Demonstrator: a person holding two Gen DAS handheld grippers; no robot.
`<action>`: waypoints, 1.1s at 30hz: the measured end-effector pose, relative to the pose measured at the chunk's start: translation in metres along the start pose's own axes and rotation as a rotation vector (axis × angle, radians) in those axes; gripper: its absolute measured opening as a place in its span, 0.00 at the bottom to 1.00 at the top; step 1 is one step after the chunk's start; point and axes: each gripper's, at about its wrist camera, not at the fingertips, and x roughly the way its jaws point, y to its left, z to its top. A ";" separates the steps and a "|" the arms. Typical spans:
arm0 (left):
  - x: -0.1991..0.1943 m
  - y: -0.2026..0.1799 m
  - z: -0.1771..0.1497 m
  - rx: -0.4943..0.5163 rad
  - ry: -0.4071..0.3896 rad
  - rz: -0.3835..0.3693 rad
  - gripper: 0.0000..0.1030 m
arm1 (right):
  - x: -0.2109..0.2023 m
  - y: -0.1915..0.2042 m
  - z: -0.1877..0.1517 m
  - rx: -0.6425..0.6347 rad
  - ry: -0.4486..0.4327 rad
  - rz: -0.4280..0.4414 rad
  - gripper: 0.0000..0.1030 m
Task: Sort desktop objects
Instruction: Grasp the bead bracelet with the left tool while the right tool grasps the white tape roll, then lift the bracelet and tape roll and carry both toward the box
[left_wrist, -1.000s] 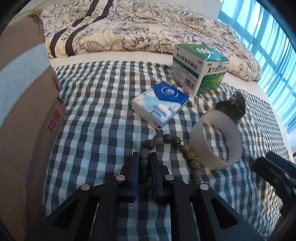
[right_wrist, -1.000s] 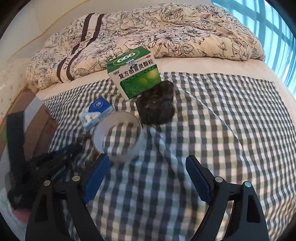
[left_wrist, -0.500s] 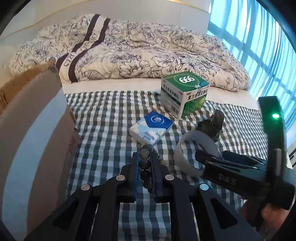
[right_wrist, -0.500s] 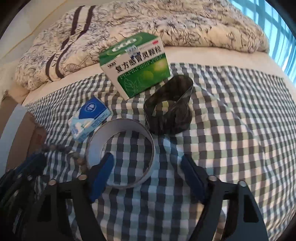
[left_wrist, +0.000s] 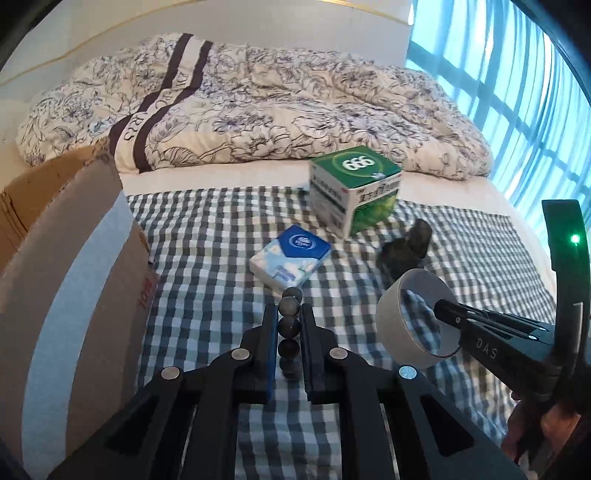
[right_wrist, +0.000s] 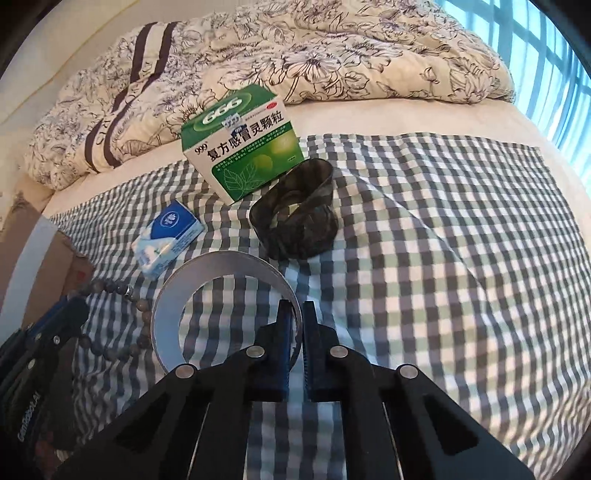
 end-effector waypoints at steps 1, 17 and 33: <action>-0.003 -0.001 0.001 0.001 -0.003 -0.002 0.10 | -0.005 -0.001 -0.001 0.002 -0.004 0.000 0.05; -0.105 -0.025 0.010 0.053 -0.118 -0.015 0.10 | -0.127 0.008 -0.019 -0.024 -0.169 0.000 0.05; -0.192 -0.029 -0.010 0.049 -0.191 -0.042 0.10 | -0.208 0.025 -0.066 -0.045 -0.245 0.006 0.05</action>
